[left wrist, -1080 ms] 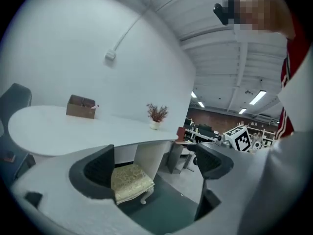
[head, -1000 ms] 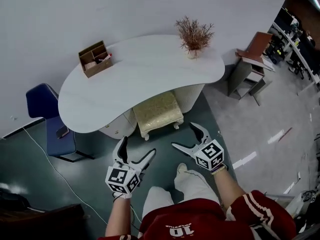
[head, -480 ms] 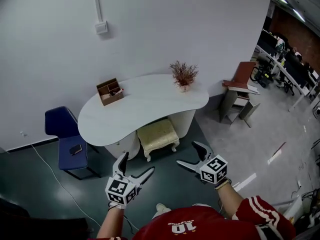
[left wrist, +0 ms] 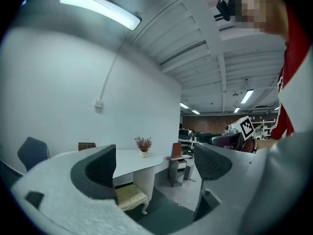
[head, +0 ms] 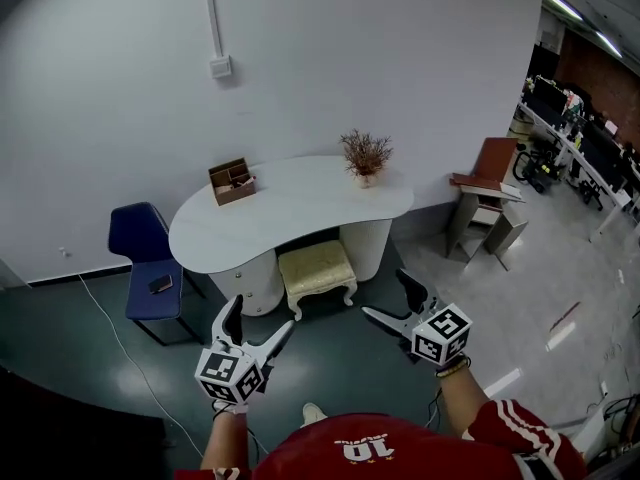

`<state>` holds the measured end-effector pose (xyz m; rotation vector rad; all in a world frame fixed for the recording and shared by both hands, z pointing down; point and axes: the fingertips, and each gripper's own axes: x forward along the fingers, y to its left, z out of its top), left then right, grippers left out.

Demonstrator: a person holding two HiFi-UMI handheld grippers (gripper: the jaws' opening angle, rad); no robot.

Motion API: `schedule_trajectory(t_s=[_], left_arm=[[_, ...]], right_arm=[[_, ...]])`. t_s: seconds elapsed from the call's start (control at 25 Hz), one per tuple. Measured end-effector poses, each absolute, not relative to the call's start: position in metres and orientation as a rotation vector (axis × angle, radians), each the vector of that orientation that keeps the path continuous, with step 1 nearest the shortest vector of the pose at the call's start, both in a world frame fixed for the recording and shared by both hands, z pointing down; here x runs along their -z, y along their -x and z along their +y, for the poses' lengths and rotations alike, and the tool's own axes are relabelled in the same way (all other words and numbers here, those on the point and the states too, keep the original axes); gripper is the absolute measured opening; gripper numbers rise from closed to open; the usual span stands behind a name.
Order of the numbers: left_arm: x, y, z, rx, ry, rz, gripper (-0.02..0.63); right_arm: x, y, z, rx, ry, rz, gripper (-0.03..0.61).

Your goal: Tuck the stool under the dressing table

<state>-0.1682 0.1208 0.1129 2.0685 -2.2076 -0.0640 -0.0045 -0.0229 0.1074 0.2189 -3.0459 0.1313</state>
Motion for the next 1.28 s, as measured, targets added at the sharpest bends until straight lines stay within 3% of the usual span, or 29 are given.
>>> schedule_trajectory(t_s=[0.28, 0.48, 0.64, 0.84, 1.16, 1.28], left_arm=[[-0.086, 0.121, 0.142, 0.012, -1.969, -2.32, 0.417], [-0.081, 0.096, 0.163, 0.006, -1.952, -2.386, 0.352], [-0.072, 0.082, 0.176, 0.018, -1.979, -2.444, 0.239], [-0.058, 0.071, 0.181, -0.015, -2.002, -2.509, 0.156], [-0.054, 0.061, 0.188, -0.027, -1.973, -2.594, 0.024], [-0.055, 0.06, 0.19, 0.058, -1.979, -2.552, -0.002]], right_arm=[[-0.062, -0.065, -0.035, -0.09, -0.391, -3.115, 0.36], [-0.058, -0.086, -0.018, -0.056, -0.402, -3.134, 0.248], [-0.061, -0.094, -0.009, 0.035, -0.411, -3.115, 0.221], [-0.054, -0.103, -0.006, 0.035, -0.445, -3.139, 0.178], [-0.048, -0.117, 0.003, 0.055, -0.509, -3.163, 0.005], [-0.051, -0.117, 0.007, 0.066, -0.504, -3.139, 0.005]])
